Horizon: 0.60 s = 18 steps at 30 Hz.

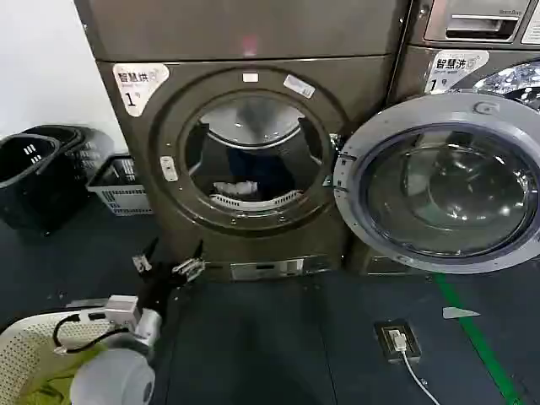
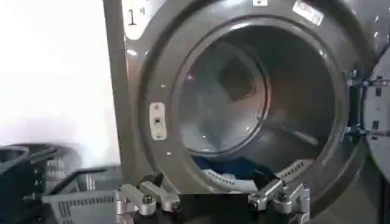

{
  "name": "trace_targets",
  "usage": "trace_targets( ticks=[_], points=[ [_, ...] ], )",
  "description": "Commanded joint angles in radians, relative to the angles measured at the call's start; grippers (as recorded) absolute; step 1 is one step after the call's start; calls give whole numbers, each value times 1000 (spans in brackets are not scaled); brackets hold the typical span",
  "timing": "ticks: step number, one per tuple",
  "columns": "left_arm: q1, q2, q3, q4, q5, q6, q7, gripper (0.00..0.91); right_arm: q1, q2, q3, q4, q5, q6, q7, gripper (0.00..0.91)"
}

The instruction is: Grasp the clothes from the dryer.

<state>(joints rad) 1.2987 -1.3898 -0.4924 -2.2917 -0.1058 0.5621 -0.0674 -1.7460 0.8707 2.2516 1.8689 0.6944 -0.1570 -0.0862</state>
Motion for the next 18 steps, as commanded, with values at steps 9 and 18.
trace_targets(
  ticks=[9, 18],
  points=[
    [-3, -4, -1, -4, -45, 21, -46, 907, -3, -2, 9, -4, 14, 10, -16, 907],
    [-2, -1, -2, -6, -37, 19, -46, 907, -2, -1, 8, -2, 20, 14, -14, 907]
  ],
)
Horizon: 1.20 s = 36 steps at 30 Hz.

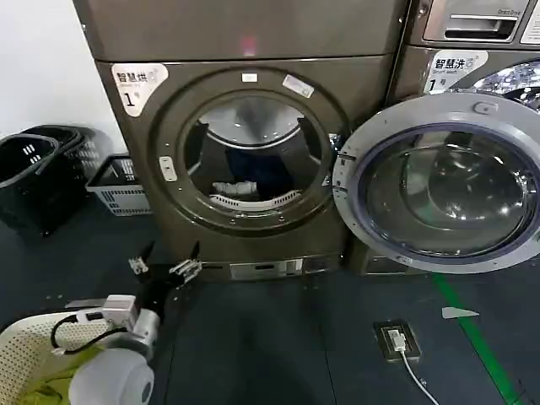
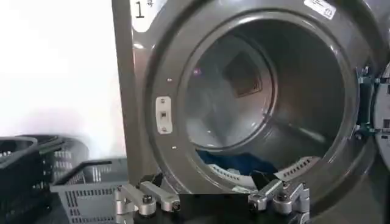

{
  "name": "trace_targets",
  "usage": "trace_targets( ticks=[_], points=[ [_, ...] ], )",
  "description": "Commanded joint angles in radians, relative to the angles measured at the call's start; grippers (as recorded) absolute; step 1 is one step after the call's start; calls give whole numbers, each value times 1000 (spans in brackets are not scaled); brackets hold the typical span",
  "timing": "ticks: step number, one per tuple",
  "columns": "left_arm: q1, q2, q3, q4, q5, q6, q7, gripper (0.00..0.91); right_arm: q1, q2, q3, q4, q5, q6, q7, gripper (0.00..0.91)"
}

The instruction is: Grasp the clothes from the dryer.

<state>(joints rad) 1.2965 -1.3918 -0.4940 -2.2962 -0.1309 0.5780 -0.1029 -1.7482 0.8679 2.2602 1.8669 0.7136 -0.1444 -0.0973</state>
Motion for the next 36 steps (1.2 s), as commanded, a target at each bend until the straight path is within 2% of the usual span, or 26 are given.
trace_targets(
  ticks=[1, 36],
  points=[
    [2, 1, 0, -1, -10, 3, -10, 907, 1, 3, -1, 0, 1, 1, -3, 907],
    [-5, 5, -2, 2, -11, -1, 2, 907, 8, 9, 4, 4, 12, 3, -15, 907]
  ],
)
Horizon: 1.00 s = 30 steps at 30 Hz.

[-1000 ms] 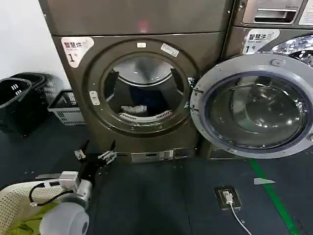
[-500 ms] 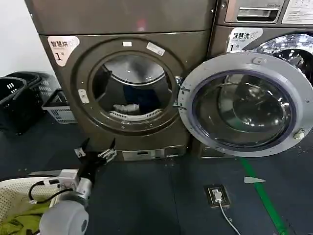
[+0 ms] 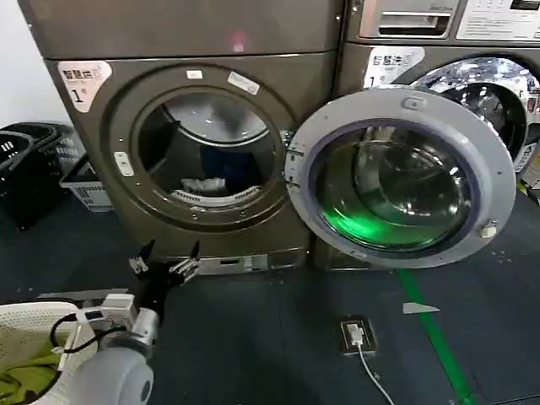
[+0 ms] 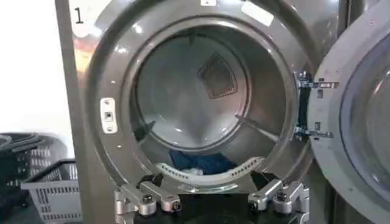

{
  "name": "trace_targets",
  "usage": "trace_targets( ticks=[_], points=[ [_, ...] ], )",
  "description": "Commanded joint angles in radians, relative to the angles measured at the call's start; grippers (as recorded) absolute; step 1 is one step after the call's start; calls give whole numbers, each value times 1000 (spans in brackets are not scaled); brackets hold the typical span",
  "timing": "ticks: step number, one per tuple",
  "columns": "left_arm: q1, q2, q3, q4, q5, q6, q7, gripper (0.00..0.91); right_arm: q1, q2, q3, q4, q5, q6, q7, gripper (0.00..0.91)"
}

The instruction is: Grasp the clothes from the dryer.

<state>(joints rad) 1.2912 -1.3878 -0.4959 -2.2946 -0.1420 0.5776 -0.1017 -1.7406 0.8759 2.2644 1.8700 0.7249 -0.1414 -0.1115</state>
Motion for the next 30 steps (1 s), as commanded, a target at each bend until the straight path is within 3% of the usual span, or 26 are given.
trace_targets(
  ticks=[1, 30],
  points=[
    [0, 2, 0, 0, 0, 0, 1, 907, 0, 1, 0, 1, 1, 1, -1, 907],
    [-10, -2, 1, 6, 7, -7, 5, 907, 3, 7, -3, 2, 13, 34, -19, 907]
  ],
)
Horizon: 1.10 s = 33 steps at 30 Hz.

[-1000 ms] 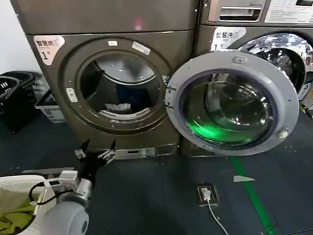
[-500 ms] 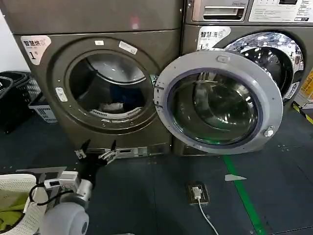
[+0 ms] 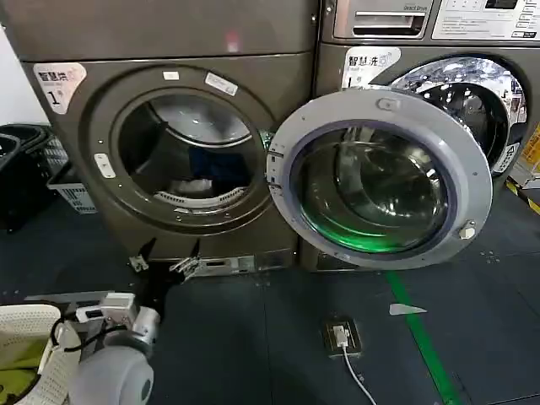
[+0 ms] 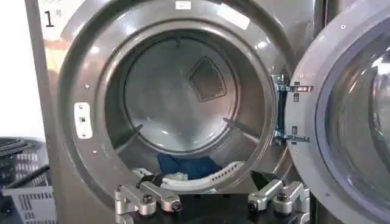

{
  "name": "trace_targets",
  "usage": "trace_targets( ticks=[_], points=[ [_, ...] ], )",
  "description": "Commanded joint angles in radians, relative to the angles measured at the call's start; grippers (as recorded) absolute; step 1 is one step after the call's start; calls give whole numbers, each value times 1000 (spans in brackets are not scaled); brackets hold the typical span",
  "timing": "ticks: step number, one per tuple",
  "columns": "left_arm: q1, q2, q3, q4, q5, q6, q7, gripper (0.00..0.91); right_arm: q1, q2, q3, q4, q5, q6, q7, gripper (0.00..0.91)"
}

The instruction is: Grasp the clothes from the dryer.

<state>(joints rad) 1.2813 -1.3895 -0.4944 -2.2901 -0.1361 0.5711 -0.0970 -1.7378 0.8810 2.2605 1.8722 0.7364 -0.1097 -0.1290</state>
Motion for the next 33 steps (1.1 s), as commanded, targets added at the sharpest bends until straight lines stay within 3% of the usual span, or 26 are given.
trace_targets(
  ticks=[1, 33],
  points=[
    [0, 0, 0, 3, 5, -1, 0, 907, 0, 2, 1, 0, 1, 3, -1, 907],
    [12, 4, -29, -17, -6, -3, 3, 907, -12, 1, 10, 7, 20, 12, -4, 907]
  ],
)
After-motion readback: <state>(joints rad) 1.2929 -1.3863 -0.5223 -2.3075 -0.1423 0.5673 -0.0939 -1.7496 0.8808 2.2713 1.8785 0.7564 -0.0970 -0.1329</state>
